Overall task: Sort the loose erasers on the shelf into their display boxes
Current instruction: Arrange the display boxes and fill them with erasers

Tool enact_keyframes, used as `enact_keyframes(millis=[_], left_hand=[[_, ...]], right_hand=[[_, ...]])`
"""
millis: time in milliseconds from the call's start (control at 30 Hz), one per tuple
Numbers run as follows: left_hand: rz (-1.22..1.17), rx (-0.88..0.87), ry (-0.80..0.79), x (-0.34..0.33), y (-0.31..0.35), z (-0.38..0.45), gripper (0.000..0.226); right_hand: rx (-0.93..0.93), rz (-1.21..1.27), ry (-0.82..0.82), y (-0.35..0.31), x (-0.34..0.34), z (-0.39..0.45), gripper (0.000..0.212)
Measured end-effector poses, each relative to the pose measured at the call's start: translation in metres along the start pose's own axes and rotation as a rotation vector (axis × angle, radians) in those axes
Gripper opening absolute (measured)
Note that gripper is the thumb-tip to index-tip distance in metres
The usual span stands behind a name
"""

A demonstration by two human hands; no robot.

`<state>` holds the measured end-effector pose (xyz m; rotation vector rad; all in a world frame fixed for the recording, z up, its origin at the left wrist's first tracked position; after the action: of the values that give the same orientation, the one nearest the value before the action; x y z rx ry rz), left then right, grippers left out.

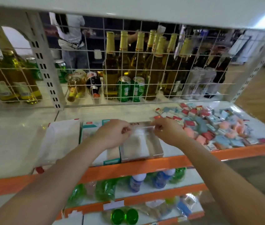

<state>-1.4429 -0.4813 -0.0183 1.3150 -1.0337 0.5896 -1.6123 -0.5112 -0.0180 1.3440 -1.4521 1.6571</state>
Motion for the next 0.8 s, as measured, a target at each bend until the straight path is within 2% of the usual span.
enact_keyframes(millis=[433, 500, 633, 800], left_hand=[[-0.082, 0.034, -0.044, -0.087, 0.110, 0.094, 0.029], [-0.058, 0.045, -0.044, -0.098, 0.122, 0.107, 0.032], [0.080, 0.056, -0.094, -0.118, 0.138, 0.124, 0.041], [0.133, 0.079, -0.145, -0.130, 0.142, 0.138, 0.047]], right_hand=[[-0.113, -0.041, -0.011, 0.152, 0.061, -0.018, 0.027], [-0.097, -0.058, -0.036, 0.166, 0.063, -0.019, 0.024], [-0.031, -0.088, -0.151, 0.180, 0.057, -0.021, 0.033], [0.109, -0.116, -0.237, 0.180, 0.049, -0.020, 0.039]])
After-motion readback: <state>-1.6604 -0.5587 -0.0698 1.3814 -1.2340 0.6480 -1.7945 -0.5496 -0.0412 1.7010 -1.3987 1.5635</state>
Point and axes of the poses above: each hand's wrist, its own z-axis towards the middle knuckle, its own x-axis out of the back of the hand, y = z × x, the point moved 6 cm from there along z, towards the middle knuckle, and after that the axes turned 5 degrees about -y, right-handed, at the moved point
